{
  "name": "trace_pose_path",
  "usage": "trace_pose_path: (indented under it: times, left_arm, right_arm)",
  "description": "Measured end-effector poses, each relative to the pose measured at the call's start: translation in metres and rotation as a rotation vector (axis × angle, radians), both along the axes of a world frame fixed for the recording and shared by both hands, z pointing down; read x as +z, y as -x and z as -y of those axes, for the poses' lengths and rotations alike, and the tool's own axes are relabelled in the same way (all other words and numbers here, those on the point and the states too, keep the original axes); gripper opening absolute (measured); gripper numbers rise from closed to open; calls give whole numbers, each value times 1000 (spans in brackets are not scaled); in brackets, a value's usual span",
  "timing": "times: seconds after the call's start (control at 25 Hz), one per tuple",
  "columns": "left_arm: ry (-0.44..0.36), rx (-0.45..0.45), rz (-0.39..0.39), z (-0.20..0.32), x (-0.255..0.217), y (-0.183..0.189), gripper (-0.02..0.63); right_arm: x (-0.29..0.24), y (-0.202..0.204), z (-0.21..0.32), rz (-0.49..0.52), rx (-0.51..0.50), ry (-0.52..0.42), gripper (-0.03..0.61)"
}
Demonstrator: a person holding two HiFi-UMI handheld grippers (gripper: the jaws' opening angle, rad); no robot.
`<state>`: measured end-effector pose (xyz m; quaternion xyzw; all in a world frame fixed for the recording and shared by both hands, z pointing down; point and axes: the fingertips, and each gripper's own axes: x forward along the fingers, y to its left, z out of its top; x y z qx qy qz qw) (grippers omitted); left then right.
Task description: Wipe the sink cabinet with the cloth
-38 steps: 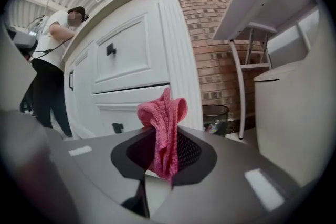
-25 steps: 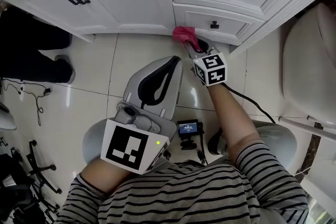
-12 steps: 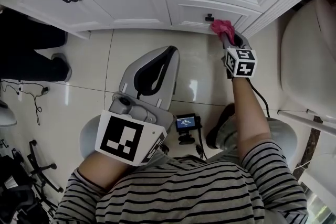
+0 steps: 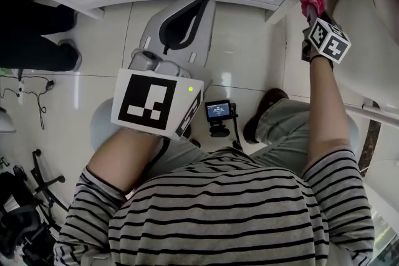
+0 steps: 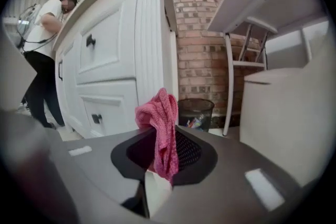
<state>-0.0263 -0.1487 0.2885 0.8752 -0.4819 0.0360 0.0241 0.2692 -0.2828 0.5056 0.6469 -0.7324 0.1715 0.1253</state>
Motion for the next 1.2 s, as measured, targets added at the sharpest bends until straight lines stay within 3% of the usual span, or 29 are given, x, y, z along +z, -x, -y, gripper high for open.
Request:
trace_pose_path:
  times: [0.24, 0.36, 0.56, 0.72, 0.84, 1.2]
  left_arm:
    - [-64, -25, 25, -22, -17, 8, 2]
    - [-44, -45, -12, -36, -25, 18, 2]
    - [-61, -52, -61, -66, -31, 23, 2]
    - [-70, -27, 25, -75, 0, 14, 2]
    - [-111, -15, 71, -74, 3, 9, 2]
    - [-58, -40, 37, -69, 13, 20, 2]
  right_arm:
    - [-205, 60, -55, 78, -257, -272, 64]
    - [-260, 101, -120, 176, -358, -364, 63]
    - [-246, 161, -194, 264, -443, -391, 61]
    - [-214, 189, -208, 258, -500, -367, 63]
    - [-199, 198, -210, 255, -513, -346, 63]
    - [-202, 197, -209, 254, -489, -376, 63]
